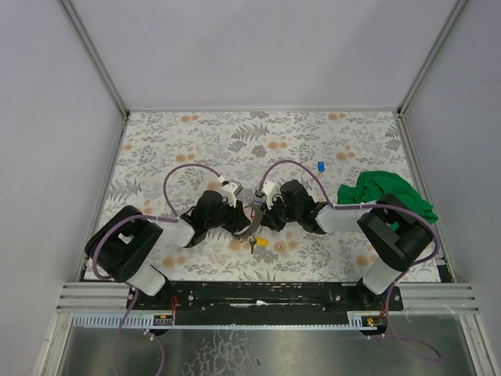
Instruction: Put the keys on the keyring
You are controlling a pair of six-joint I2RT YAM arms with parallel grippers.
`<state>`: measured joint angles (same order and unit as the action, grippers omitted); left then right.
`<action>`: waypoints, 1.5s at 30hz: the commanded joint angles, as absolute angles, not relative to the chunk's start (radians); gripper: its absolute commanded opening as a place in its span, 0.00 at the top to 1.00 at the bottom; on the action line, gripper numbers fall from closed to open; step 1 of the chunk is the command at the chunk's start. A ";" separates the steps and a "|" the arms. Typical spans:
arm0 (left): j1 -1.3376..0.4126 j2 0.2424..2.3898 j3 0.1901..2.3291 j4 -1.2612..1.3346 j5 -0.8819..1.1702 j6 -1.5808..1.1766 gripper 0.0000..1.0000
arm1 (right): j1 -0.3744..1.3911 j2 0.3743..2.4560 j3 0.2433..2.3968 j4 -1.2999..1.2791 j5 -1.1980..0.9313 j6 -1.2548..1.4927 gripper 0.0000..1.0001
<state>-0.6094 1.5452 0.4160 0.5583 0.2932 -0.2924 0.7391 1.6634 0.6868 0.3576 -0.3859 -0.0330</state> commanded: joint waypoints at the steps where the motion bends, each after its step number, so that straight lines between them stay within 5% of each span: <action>1: -0.606 1.559 0.407 0.624 0.319 -0.326 0.73 | 0.747 1.624 0.656 0.492 -0.420 -0.144 1.00; 20: -0.587 1.411 0.283 0.896 0.393 -0.212 0.72 | 0.722 1.518 0.586 0.654 -0.618 -0.486 0.99; 45: -0.588 1.449 0.237 1.206 0.664 -0.027 0.70 | 0.647 1.450 0.658 0.393 -0.851 -0.722 0.96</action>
